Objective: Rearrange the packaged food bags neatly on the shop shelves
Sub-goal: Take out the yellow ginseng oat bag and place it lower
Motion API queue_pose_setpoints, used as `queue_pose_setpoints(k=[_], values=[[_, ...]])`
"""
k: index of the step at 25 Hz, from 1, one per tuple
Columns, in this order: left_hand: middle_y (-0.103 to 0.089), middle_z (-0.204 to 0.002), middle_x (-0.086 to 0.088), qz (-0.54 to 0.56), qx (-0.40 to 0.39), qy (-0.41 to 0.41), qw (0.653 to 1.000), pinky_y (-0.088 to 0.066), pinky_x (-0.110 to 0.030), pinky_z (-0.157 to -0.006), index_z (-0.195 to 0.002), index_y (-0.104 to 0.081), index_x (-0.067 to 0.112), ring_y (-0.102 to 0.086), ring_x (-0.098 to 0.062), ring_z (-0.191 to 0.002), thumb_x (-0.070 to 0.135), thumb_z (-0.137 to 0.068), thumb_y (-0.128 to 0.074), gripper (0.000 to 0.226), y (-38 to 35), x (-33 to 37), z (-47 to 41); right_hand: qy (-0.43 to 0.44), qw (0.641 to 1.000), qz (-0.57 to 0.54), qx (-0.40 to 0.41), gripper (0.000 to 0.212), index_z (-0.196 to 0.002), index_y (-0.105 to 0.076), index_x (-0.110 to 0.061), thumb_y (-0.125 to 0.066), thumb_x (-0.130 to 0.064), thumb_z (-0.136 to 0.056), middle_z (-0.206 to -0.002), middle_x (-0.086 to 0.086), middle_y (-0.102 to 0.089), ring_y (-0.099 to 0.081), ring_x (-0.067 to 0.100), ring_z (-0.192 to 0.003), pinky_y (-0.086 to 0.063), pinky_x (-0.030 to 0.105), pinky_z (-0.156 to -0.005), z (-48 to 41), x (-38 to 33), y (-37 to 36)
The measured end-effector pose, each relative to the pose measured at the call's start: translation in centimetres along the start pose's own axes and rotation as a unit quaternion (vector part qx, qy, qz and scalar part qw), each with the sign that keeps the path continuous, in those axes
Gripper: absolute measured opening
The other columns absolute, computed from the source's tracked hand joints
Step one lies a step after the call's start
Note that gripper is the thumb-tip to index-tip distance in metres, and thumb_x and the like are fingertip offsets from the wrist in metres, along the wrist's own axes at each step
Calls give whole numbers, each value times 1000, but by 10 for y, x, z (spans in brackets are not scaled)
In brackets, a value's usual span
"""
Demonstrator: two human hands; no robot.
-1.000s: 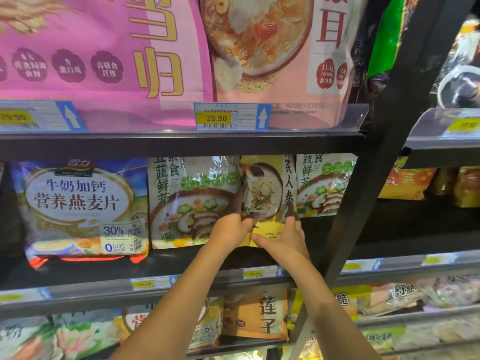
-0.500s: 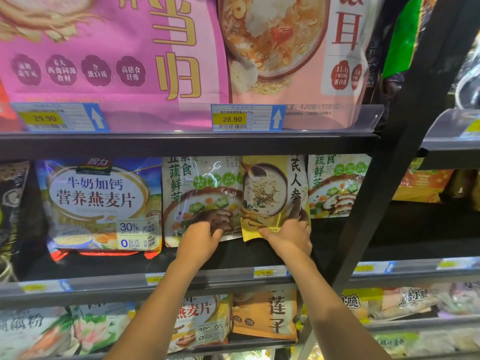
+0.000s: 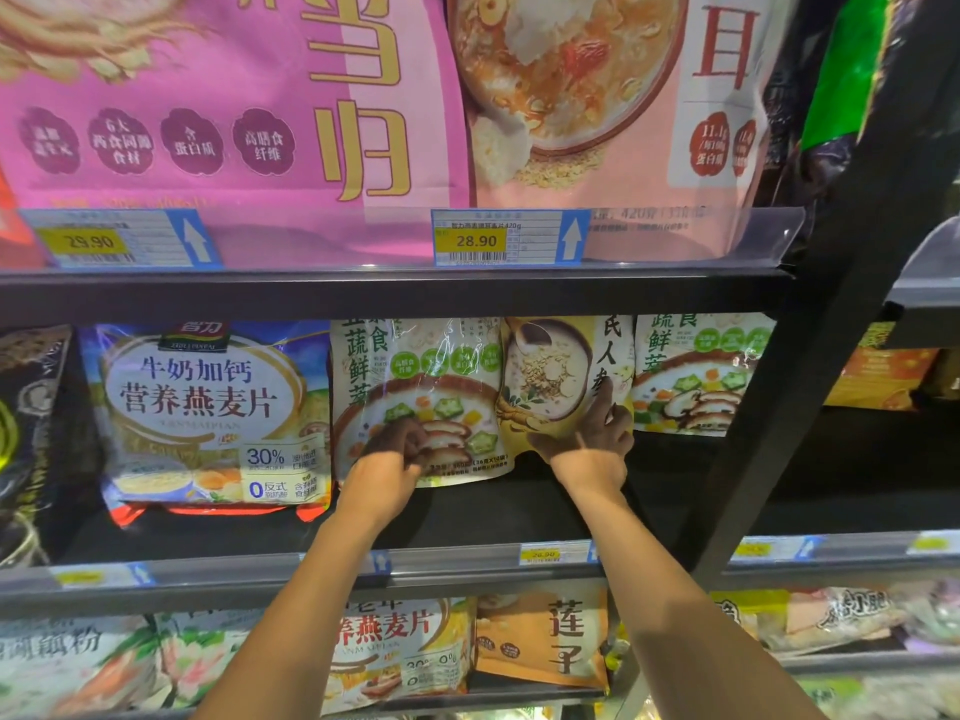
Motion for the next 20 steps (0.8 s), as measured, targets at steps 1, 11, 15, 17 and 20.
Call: queue_pose_setpoints(k=[1,11,15,17,20], values=[[-63,-102,0,1,1,-1,1000,-58,-41,-81,-108,-57,29,-66,-23,-91,12,-88,-73,31,-1,-1,0,0,1000,1,4,136,-161,1,-35,-93,-47,-64,-156,14,-20,-27,42,-143,-45,58,-103,-2,-1,-2],[-67,-90,-8,-81,-74,61,992,-55,-43,-80,-102,-61,7,-66,-33,-91,42,-98,-64,36,3,11,15,14,999,21,-45,132,-162,5,-35,-87,-52,-70,-169,8,-4,-14,37,-154,-37,58,-113,4,7,6],[-58,-123,-9,-47,-101,13,994,-47,-40,-95,-125,-55,11,-55,-29,-120,39,-102,-61,37,11,14,41,-18,994,80,-76,95,-153,-43,-14,-78,-60,-78,-162,15,-22,-23,34,-150,-46,50,-108,34,10,20],[-50,-146,-4,-8,-118,-11,993,-45,-40,-108,-146,-46,19,-48,-26,-137,37,-102,-61,50,15,17,57,6,995,71,-65,84,-146,-45,-9,-77,-55,-83,-160,16,-24,-24,35,-149,-43,49,-110,56,10,27],[-40,-159,1,13,-119,-37,992,-40,-38,-115,-154,-40,24,-42,-21,-145,36,-102,-61,57,18,23,77,60,996,41,-50,95,-161,-20,-14,-73,-48,-90,-170,12,-9,-16,35,-155,-35,49,-119,93,14,37]])
Point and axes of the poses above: each hand's wrist, its own z-axis away from the middle knuckle, its own y-axis out of the back of the hand, x = y × z, the point moved 2 cm from there along -z, towards the middle knuckle
